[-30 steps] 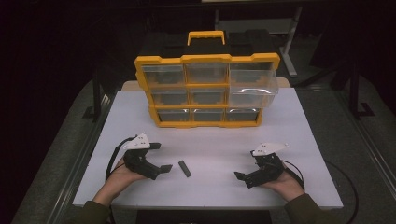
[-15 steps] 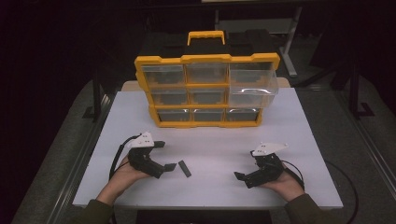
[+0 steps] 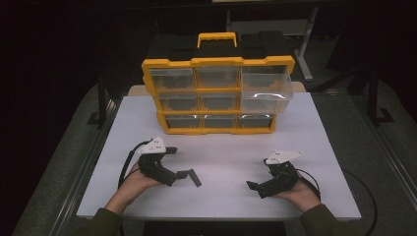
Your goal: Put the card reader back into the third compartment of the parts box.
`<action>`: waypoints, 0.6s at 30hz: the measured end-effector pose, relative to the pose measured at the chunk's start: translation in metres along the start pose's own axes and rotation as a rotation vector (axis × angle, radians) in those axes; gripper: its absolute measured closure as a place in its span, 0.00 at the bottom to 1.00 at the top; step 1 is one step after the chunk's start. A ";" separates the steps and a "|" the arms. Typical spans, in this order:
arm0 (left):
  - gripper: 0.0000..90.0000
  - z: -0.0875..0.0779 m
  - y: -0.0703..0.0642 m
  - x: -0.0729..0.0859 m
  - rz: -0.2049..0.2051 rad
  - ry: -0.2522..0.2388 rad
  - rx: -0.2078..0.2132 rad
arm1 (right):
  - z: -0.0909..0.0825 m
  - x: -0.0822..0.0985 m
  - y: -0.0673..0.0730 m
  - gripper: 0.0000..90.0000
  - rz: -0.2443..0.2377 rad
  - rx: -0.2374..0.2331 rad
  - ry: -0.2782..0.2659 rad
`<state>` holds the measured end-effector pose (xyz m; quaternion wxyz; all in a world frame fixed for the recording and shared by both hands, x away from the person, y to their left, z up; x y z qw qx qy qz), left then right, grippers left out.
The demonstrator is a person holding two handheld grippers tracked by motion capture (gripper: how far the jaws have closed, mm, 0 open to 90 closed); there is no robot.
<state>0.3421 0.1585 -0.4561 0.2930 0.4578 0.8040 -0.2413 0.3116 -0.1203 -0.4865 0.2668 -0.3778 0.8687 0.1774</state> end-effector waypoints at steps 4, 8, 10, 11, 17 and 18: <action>0.00 0.001 -0.001 -0.002 0.002 -0.001 -0.001 | 0.000 0.000 0.000 0.00 -0.002 0.000 -0.001; 0.00 0.003 -0.002 -0.003 0.005 0.003 0.000 | -0.001 0.000 0.000 0.00 -0.001 0.000 -0.003; 0.00 0.004 -0.002 -0.003 0.006 0.004 0.001 | -0.001 0.000 0.001 0.00 -0.001 -0.001 -0.003; 0.00 0.004 -0.002 -0.004 0.007 0.003 0.001 | -0.001 0.000 0.001 0.00 -0.001 -0.001 -0.002; 0.00 0.008 -0.004 -0.008 0.007 0.002 0.005 | 0.000 0.000 0.000 0.00 -0.001 -0.002 -0.001; 0.00 0.008 -0.004 -0.009 0.005 -0.001 0.007 | 0.000 0.000 0.000 0.00 -0.001 -0.002 -0.001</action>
Point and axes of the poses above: each handheld gripper's, and its own axes: z roughly forward along the jaws, x roughly out of its underside, y roughly to its left, the point moved 8 cm from there along z, roughly forward along the jaws, and after that the axes turned 13 degrees about y, right-handed, at the moved point
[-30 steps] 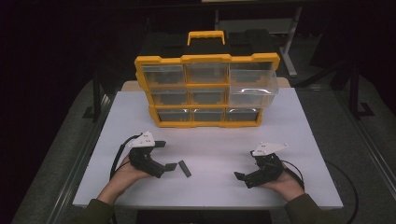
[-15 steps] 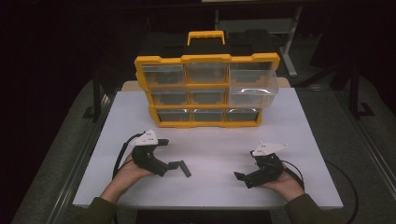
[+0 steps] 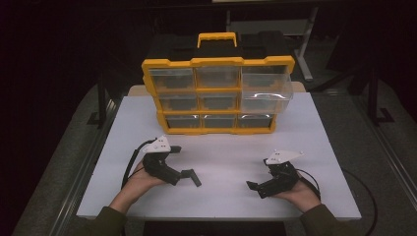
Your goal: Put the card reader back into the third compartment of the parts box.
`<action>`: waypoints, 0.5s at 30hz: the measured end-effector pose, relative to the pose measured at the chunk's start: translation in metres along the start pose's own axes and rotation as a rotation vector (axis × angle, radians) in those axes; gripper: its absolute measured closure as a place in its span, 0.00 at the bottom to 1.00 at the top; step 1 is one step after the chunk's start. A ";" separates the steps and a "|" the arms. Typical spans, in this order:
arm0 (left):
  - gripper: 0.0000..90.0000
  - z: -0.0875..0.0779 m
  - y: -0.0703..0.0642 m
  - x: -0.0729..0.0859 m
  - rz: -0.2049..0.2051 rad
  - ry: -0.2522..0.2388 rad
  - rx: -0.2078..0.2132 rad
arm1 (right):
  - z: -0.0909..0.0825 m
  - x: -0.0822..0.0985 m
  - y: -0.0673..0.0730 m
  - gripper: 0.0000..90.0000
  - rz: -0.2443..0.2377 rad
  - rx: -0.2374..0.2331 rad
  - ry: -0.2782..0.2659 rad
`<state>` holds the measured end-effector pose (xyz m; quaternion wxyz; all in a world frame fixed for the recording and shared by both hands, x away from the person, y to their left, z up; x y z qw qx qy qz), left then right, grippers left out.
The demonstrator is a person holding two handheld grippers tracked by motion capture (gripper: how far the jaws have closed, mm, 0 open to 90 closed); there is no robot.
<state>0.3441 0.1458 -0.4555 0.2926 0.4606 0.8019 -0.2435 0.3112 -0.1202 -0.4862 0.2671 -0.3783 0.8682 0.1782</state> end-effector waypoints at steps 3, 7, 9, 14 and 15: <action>0.00 0.002 -0.001 -0.002 0.000 -0.003 0.002 | 0.000 0.000 0.000 0.00 0.000 0.000 -0.001; 0.00 0.004 -0.002 -0.004 -0.002 -0.001 0.006 | 0.000 0.000 0.000 0.00 0.000 0.000 -0.002; 0.00 0.006 -0.003 -0.005 -0.001 0.000 0.009 | 0.000 0.000 0.000 0.00 0.001 -0.002 -0.002; 0.00 0.012 -0.007 -0.008 0.003 0.002 0.021 | 0.000 0.000 0.000 0.00 0.000 -0.003 -0.002; 0.00 0.012 -0.007 -0.008 0.003 0.002 0.021 | 0.000 0.000 0.000 0.00 0.000 -0.003 -0.002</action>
Point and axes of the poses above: each handheld gripper's, and its own axes: z roughly forward along the jaws, x roughly out of its underside, y roughly to its left, the point moved 8 cm from there along z, roughly forward along the jaws, and after that the axes turned 13 degrees about y, right-handed, at the moved point
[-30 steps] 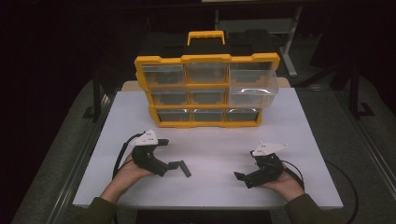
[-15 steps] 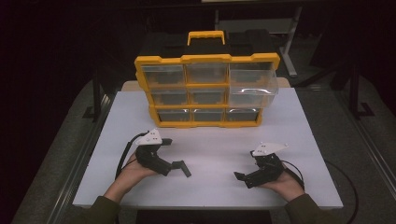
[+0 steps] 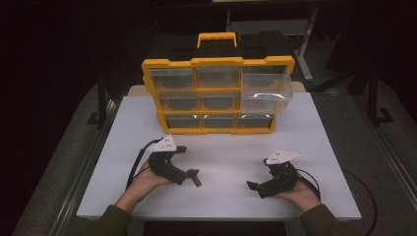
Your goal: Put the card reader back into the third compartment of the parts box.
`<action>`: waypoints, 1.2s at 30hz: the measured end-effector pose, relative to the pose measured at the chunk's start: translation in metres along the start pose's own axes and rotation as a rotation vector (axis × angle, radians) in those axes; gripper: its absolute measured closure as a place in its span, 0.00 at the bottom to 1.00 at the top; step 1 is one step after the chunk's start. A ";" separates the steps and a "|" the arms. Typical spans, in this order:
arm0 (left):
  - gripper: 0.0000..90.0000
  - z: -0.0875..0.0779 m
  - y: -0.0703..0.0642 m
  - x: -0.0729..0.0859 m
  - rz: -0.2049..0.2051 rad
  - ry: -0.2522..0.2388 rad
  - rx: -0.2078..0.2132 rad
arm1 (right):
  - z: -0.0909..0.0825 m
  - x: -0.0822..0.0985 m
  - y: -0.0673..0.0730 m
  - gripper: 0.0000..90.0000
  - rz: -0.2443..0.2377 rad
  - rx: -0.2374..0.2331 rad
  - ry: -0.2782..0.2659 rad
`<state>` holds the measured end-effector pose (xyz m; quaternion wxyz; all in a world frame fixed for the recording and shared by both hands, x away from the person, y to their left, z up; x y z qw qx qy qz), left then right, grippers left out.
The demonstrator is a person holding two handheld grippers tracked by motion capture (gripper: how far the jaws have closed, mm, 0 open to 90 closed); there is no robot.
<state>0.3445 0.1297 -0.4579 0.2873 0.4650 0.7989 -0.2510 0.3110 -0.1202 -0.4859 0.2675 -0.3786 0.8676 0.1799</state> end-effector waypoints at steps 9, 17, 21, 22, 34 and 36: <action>0.00 0.008 -0.005 -0.003 0.005 0.012 0.011 | 0.000 0.000 0.000 0.00 0.000 0.000 0.000; 0.00 0.017 -0.010 0.001 0.000 0.048 0.004 | 0.000 0.000 0.000 0.00 0.001 -0.002 -0.002; 0.00 0.019 -0.011 0.004 -0.002 0.064 0.001 | 0.000 0.000 0.000 0.00 0.002 -0.002 -0.002; 0.00 0.019 -0.011 0.004 -0.002 0.064 0.001 | 0.000 0.000 0.000 0.00 0.002 -0.002 -0.002; 0.00 0.026 -0.013 0.015 -0.006 0.108 -0.027 | 0.000 0.000 0.000 0.00 0.000 -0.002 0.000; 0.00 0.027 -0.013 0.015 -0.005 0.109 -0.026 | 0.000 0.000 0.000 0.00 0.000 -0.002 0.000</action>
Point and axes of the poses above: each handheld gripper's, and its own axes: z roughly forward along the jaws, x roughly out of its underside, y roughly to its left, the point moved 8 cm from there along z, roughly forward along the jaws, and after that the axes turned 13 degrees about y, right-handed, at the moved point
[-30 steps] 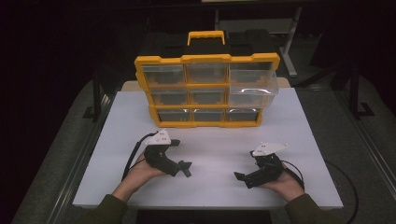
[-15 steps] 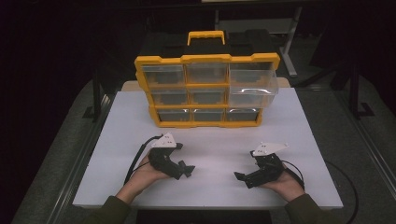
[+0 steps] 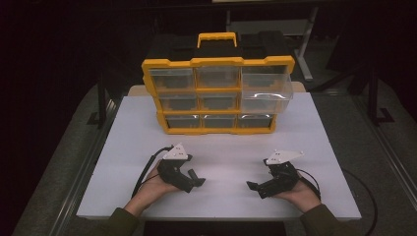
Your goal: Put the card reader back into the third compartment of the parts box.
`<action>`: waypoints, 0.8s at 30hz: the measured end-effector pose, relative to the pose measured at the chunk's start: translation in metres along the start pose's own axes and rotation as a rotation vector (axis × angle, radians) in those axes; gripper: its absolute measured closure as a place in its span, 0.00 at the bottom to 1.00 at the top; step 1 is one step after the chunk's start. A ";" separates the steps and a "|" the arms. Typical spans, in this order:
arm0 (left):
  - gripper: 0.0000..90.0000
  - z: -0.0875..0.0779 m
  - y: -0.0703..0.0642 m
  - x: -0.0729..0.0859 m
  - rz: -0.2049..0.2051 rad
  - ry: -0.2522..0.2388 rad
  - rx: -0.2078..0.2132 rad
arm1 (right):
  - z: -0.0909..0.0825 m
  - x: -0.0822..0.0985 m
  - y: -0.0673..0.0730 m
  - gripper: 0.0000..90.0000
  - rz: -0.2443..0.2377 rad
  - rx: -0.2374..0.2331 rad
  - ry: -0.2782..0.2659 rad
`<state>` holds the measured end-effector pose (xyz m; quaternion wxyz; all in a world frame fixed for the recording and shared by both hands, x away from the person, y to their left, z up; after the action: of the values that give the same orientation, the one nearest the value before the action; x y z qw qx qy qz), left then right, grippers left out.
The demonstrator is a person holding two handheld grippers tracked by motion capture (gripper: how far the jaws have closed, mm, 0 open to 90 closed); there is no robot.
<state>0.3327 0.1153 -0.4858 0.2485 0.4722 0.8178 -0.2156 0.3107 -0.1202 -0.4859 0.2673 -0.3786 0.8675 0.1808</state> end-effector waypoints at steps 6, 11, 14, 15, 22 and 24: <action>0.00 0.003 -0.001 0.005 -0.004 0.016 0.001 | 0.000 0.000 0.000 0.00 -0.002 -0.001 0.003; 0.00 0.006 -0.001 0.008 -0.005 0.030 0.000 | 0.001 0.000 0.000 0.00 -0.003 -0.001 0.004; 0.00 0.007 -0.001 0.009 -0.007 0.036 -0.002 | 0.001 0.000 0.001 0.00 -0.003 -0.001 0.005; 0.00 0.008 -0.001 0.010 -0.004 0.041 -0.003 | 0.001 0.001 0.001 0.00 -0.004 -0.001 0.007; 0.00 0.011 -0.002 0.015 -0.010 0.064 -0.003 | 0.001 0.001 0.001 0.00 -0.003 -0.001 0.010; 0.00 0.012 -0.002 0.016 -0.008 0.073 -0.003 | 0.002 0.001 0.001 0.00 -0.002 -0.001 0.010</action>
<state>0.3262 0.1177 -0.5050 0.2183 0.4763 0.8285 -0.1978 0.3100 -0.1193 -0.4876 0.2630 -0.3805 0.8683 0.1792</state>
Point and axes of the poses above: each handheld gripper's, and its own axes: z roughly forward along the jaws, x roughly out of its underside, y roughly to its left, the point moved 8 cm from there along z, roughly forward along the jaws, and after that the axes turned 13 degrees about y, right-handed, at the moved point
